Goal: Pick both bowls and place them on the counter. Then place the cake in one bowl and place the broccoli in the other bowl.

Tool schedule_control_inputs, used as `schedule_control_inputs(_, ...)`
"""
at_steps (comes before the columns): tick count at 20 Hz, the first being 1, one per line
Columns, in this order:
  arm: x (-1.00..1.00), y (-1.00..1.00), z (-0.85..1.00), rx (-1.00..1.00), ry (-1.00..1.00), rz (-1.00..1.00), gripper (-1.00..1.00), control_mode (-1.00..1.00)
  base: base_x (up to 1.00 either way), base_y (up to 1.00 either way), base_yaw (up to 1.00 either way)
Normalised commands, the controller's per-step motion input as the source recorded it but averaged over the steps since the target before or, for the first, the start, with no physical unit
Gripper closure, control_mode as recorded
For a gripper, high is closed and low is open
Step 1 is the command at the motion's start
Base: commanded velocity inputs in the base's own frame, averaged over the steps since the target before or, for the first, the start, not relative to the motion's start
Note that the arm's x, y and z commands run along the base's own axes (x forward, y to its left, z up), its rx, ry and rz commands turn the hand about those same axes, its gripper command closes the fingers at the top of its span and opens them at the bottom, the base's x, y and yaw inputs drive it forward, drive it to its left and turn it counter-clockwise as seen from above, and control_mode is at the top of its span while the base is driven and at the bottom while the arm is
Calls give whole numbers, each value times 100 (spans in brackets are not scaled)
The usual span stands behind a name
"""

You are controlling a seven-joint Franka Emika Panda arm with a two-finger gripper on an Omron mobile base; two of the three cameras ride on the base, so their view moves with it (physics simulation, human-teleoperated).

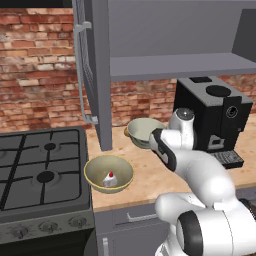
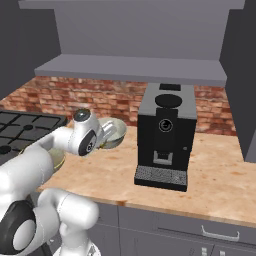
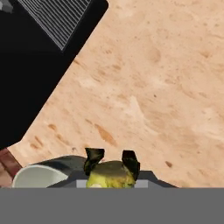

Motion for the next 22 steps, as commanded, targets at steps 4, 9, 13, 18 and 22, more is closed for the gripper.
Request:
schedule_control_inputs(4, 31, 0, 57, 2, -9, 0, 100, -100, 0, 0, 0)
schedule_control_inputs(9, 20, 0, 37, 0, -4, 0, 100, -100, 0, 0, 0)
schedule_control_inputs(13, 7, 3, 1, 0, 0, 0, 100, -100, 0, 0, 0)
schedule_control_inputs(18, 24, 12, -6, 0, 1, -1, 100, -100, 0, 0, 0)
schedule_control_inputs(22, 36, 16, -18, 0, 2, 0, 100, -100, 0, 0, 0)
